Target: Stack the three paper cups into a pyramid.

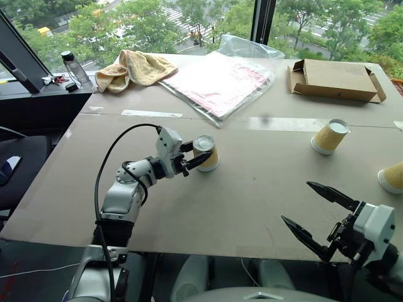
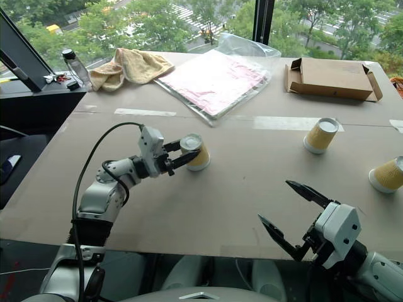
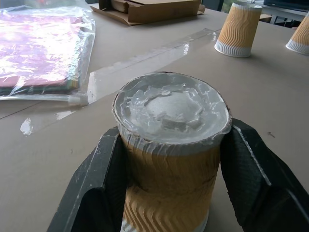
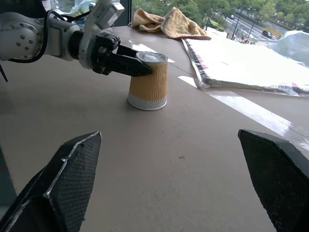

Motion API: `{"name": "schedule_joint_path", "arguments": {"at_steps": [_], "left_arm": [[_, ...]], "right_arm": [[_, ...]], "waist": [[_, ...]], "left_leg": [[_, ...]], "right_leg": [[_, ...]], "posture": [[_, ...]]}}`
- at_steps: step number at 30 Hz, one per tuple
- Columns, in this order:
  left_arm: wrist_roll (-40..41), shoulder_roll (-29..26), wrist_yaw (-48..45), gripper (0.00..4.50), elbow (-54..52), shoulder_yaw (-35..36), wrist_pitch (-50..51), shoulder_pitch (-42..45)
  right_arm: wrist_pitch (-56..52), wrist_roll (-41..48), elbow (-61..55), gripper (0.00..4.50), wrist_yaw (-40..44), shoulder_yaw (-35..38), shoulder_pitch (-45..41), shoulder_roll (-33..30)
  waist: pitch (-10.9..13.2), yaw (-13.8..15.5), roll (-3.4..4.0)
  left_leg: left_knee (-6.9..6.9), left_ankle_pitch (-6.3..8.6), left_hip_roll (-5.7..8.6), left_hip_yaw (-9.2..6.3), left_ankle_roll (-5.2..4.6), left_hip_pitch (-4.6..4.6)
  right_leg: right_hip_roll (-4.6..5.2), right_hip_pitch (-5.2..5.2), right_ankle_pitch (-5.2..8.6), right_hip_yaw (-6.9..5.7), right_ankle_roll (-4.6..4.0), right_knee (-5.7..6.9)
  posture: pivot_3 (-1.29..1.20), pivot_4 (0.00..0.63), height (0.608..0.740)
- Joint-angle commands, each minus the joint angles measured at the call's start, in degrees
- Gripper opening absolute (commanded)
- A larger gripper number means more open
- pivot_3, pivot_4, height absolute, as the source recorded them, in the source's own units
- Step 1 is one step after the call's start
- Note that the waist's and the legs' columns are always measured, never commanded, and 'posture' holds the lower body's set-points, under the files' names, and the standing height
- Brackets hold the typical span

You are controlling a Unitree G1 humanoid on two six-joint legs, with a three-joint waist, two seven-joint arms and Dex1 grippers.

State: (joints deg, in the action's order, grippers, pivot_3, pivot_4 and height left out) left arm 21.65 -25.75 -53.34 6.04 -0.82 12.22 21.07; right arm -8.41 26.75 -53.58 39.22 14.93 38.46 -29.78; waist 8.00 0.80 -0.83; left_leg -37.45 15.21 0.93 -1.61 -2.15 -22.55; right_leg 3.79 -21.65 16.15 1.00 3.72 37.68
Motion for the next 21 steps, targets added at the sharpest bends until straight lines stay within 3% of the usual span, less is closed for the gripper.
{"name": "schedule_joint_path", "arguments": {"at_steps": [1,10,18,19,20,21], "left_arm": [[2.1,1.1,-3.6,2.13,-1.9,-1.7,0.7,3.1],[-1.7,8.5,-4.4,2.13,4.1,-8.1,0.1,11.6],[-7.7,12.0,-2.7,2.13,13.5,-10.9,-6.3,13.2],[-7.7,12.4,-3.0,3.11,14.2,-10.8,-6.5,13.2],[-7.4,12.7,-3.4,3.33,14.4,-10.7,-6.5,13.2],[-7.3,12.9,-3.2,3.84,14.2,-10.4,-6.5,13.3]], "right_arm": [[1.7,-1.0,-2.0,4.50,-1.4,1.1,1.3,1.1],[2.2,-2.1,-0.9,4.50,-3.4,2.4,2.6,3.1],[2.0,-3.1,-2.0,4.50,-5.3,3.0,4.7,4.5],[2.0,-3.2,-2.0,4.50,-5.6,2.9,4.9,4.8],[2.0,-3.4,-2.1,4.50,-6.0,3.0,5.1,5.1],[2.0,-3.4,-2.1,4.50,-6.2,3.1,5.3,5.4]], "waist": [[0.0,0.1,0.00],[0.0,-0.1,-0.01],[0.0,-0.2,0.00],[0.0,-0.1,0.00],[0.0,-0.1,0.00],[0.0,-0.1,0.00]], "left_leg": [[-0.01,0.00,0.00,-0.04,0.00,-0.03],[-0.12,-0.01,0.06,-0.05,0.00,-0.06],[-0.12,-0.01,0.03,-0.06,-0.01,-0.05],[-0.13,-0.01,0.04,-0.07,-0.01,-0.05],[-0.14,-0.01,0.04,-0.06,-0.01,-0.05],[-0.15,-0.01,0.04,-0.06,-0.01,-0.05]], "right_leg": [[0.00,0.00,0.00,-0.03,0.00,0.00],[-0.10,0.02,0.00,-0.03,0.01,0.05],[-0.20,0.00,0.01,0.00,0.01,0.08],[-0.20,0.00,0.01,0.00,0.01,0.08],[-0.19,0.00,0.01,0.00,0.01,0.07],[-0.19,0.01,0.01,0.00,0.01,0.07]], "posture": [[0.00,0.150,0.740],[0.00,0.150,0.740],[0.00,0.150,0.740],[0.00,0.150,0.740],[0.00,0.150,0.740],[0.00,0.150,0.740]]}}
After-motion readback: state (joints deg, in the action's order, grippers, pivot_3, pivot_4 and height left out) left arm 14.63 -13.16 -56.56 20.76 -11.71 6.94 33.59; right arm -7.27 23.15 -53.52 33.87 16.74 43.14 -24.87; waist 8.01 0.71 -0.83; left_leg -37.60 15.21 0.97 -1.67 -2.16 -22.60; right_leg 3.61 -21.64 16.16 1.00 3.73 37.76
